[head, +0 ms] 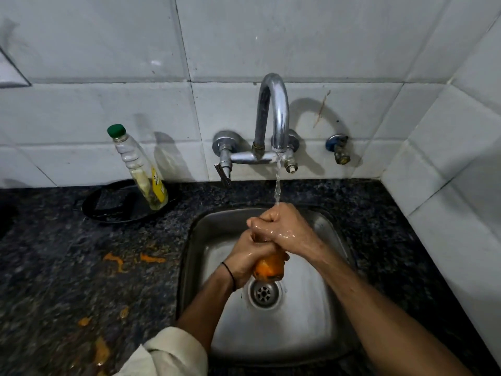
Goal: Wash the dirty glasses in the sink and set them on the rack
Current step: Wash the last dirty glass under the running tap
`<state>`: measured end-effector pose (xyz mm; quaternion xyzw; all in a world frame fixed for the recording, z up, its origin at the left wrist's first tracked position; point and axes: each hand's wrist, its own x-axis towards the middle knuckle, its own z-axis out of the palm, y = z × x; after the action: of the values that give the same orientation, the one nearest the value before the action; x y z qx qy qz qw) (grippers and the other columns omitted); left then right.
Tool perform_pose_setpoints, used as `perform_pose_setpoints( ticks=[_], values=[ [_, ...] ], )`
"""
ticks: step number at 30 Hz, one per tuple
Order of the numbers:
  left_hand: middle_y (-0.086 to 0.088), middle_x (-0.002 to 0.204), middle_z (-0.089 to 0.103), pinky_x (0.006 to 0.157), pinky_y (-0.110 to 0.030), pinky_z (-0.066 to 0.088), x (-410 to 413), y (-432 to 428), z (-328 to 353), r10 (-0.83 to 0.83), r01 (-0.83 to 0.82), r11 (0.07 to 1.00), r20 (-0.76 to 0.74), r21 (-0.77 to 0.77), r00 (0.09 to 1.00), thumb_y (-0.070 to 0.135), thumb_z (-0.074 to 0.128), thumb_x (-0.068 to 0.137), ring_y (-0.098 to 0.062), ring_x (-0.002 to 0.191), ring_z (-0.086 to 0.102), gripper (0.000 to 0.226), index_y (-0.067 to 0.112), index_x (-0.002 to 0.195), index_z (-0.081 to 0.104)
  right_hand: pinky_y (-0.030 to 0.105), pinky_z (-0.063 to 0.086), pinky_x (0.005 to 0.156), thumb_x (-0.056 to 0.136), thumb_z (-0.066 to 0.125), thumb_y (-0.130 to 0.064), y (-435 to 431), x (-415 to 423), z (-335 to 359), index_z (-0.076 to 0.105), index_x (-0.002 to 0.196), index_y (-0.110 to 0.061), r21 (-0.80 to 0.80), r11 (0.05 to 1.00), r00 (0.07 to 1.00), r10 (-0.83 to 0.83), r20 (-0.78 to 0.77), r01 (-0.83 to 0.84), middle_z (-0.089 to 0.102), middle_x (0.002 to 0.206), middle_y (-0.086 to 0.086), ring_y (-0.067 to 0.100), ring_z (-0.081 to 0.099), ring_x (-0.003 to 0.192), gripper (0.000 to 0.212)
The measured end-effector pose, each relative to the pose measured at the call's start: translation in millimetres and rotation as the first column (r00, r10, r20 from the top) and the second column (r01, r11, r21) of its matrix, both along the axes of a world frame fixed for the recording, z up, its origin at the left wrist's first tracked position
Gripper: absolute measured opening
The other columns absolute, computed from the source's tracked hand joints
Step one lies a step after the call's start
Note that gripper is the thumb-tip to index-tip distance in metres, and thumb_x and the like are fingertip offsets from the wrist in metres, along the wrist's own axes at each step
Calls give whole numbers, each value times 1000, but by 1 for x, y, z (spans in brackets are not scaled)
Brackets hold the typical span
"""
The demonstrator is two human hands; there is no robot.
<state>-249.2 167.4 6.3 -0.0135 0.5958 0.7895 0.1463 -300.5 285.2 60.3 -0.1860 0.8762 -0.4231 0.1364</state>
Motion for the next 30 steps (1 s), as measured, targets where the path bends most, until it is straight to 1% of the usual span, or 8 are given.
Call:
perform_pose_setpoints(
  ticks=[4, 8, 12, 15, 18, 22, 25, 30],
  values=[
    [5, 81, 67, 63, -26, 54, -4, 33, 0, 281, -389, 666, -269, -636, 921, 27, 69, 83, -10, 76, 65, 16, 24, 95, 59, 27, 38, 60, 98, 48, -43, -16, 11, -1, 56, 62, -15, 376, 898, 966, -164, -201, 230, 51, 58, 0, 16, 50, 57, 47],
    [2, 87, 67, 66, -14, 53, 3, 30, 1, 179, -215, 893, -125, -396, 976, 10, 70, 86, -1, 78, 65, 22, 19, 102, 58, 27, 41, 61, 101, 45, -43, -8, 15, -4, 51, 59, -19, 375, 913, 966, -72, -247, 163, 46, 56, -4, 13, 50, 56, 49],
    [-10, 99, 71, 85, -41, 56, 9, -2, 3, -174, 172, 984, 53, 49, 983, 13, 74, 76, -28, 91, 69, 37, 11, 111, 64, 14, 36, 45, 98, 56, -38, 9, 12, 8, 63, 58, -16, 101, 994, 999, 30, -13, -29, 53, 40, -11, 1, 49, 38, 47],
    [-9, 88, 72, 72, -37, 59, 0, 11, 5, 103, -101, 942, -11, -320, 995, 21, 76, 75, -25, 80, 70, 32, 11, 104, 64, 23, 36, 50, 95, 58, -39, -3, 13, 9, 60, 54, -15, 65, 975, 975, -210, -67, 214, 53, 44, -6, 4, 47, 40, 47],
    [-1, 81, 72, 64, -36, 58, -5, 28, 3, 285, -386, 638, -261, -666, 922, 39, 64, 79, -19, 74, 68, 27, 23, 101, 63, 28, 36, 55, 95, 53, -53, -18, 19, 0, 61, 62, -16, 232, 898, 918, -319, -237, 373, 55, 56, -2, 12, 50, 52, 50],
    [-5, 104, 71, 82, -29, 56, 3, 8, 4, 57, -57, 972, -9, -227, 998, 13, 77, 77, -13, 95, 69, 37, 24, 109, 62, 31, 47, 59, 96, 53, -42, -7, 12, -3, 58, 56, -15, 233, 963, 964, -75, -255, 136, 61, 59, 5, 19, 59, 57, 49],
    [-9, 106, 71, 88, -41, 56, 11, -9, 5, -135, 134, 989, 21, 56, 991, 6, 74, 72, -28, 98, 68, 47, 16, 116, 62, 26, 44, 50, 95, 60, -36, 2, 10, 8, 64, 56, -13, 104, 987, 987, 130, -93, -120, 58, 51, 2, 8, 51, 45, 45],
    [-4, 98, 71, 76, -40, 58, 1, 24, 8, 286, -318, 750, -149, -580, 947, 35, 72, 72, -25, 90, 69, 44, 15, 110, 62, 35, 50, 66, 95, 53, -43, -17, 12, 4, 60, 63, -13, 265, 927, 954, -210, -214, 264, 65, 67, 8, 25, 65, 69, 45]
  ],
)
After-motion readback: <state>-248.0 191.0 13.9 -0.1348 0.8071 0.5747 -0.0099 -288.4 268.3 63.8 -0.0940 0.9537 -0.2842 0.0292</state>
